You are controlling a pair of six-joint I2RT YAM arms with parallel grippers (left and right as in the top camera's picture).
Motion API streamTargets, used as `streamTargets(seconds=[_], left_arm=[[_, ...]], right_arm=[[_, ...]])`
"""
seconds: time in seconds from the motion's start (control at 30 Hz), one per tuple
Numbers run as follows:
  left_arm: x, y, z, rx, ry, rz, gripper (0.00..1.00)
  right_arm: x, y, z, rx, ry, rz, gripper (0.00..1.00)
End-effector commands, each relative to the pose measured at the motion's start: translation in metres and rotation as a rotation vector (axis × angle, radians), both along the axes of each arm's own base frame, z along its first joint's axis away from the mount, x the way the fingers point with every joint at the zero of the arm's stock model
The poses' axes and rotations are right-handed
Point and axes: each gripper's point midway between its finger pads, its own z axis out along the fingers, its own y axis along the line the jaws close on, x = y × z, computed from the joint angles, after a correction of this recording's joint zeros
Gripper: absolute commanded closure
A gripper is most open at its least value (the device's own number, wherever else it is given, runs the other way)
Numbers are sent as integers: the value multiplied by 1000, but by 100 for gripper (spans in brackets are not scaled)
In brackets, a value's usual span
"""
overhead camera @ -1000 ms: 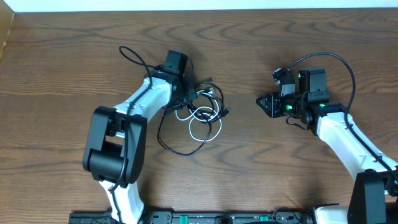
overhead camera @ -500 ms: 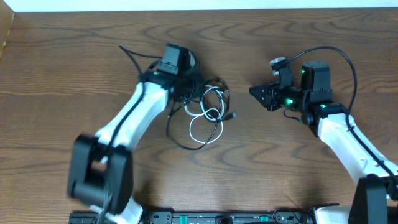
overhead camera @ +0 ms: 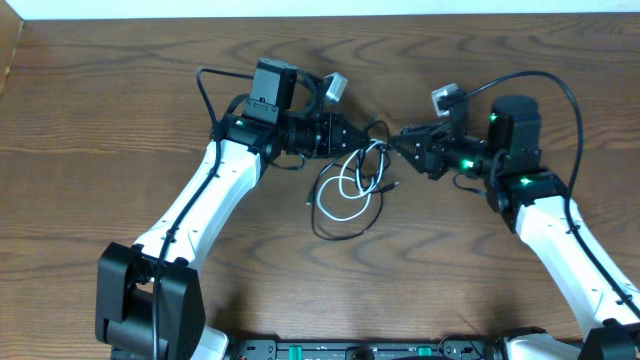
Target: Untangle cables
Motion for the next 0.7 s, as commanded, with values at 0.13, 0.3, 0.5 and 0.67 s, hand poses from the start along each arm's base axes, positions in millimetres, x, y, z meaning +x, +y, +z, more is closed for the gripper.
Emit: streamTargets(seconds=[0.13, 0.3, 0.5, 0.67], left_arm=[[-12, -11, 27, -134, 19, -88, 93], [-15, -17, 46, -221, 35, -130, 92], [-16, -19, 57, -264, 30, -157, 93], [-13, -17, 56, -256, 26, -141, 93]], right_arm=[[-4, 13, -18, -66, 52, -14, 60], [6, 12, -46, -142, 99, -84, 59], [19, 16, -53, -89, 151, -139, 59], [20, 11, -26, -22, 112, -131, 57]])
